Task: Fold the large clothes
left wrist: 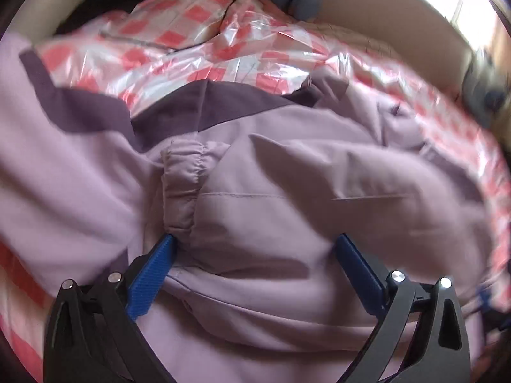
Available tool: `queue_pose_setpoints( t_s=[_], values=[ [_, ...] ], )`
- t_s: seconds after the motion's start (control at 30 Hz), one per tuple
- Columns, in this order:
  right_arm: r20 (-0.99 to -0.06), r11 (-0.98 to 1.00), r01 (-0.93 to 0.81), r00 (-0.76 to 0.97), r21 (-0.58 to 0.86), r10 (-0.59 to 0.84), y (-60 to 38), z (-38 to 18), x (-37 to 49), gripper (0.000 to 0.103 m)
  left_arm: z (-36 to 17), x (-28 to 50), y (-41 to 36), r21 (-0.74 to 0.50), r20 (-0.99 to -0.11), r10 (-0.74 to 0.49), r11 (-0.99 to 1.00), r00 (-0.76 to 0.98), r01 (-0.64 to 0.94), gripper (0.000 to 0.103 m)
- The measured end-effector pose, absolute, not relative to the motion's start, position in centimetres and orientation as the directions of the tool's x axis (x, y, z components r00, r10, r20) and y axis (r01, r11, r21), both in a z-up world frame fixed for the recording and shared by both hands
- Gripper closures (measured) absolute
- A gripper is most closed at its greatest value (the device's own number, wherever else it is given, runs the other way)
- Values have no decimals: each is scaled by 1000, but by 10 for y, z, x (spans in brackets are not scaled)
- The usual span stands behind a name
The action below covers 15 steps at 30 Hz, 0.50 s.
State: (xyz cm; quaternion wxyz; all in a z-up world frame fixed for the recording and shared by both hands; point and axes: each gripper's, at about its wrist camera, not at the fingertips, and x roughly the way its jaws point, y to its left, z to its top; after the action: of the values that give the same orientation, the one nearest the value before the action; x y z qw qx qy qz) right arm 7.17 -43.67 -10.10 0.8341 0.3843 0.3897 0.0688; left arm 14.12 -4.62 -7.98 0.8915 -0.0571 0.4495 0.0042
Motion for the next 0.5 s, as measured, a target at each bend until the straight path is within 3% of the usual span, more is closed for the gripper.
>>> queue_pose_setpoints(
  t_s=[0.17, 0.33, 0.43, 0.5],
  values=[
    [-470, 566, 172, 768, 806, 435, -426, -80, 34, 7, -6, 97, 4, -227, -664, -116, 973, 739, -51, 7],
    [-444, 559, 100, 727, 823, 523, -387, -79, 37, 7, 95, 32, 152, -325, -464, 147, 889, 874, -322, 7],
    [-461, 584, 77, 700, 808, 545, -369, -77, 41, 7, 127, 15, 249, -401, -452, 308, 769, 838, -499, 7],
    [-474, 593, 81, 692, 801, 544, -363, -80, 43, 7, 137, 24, 290, -405, -477, 340, 733, 810, -546, 7]
  ],
)
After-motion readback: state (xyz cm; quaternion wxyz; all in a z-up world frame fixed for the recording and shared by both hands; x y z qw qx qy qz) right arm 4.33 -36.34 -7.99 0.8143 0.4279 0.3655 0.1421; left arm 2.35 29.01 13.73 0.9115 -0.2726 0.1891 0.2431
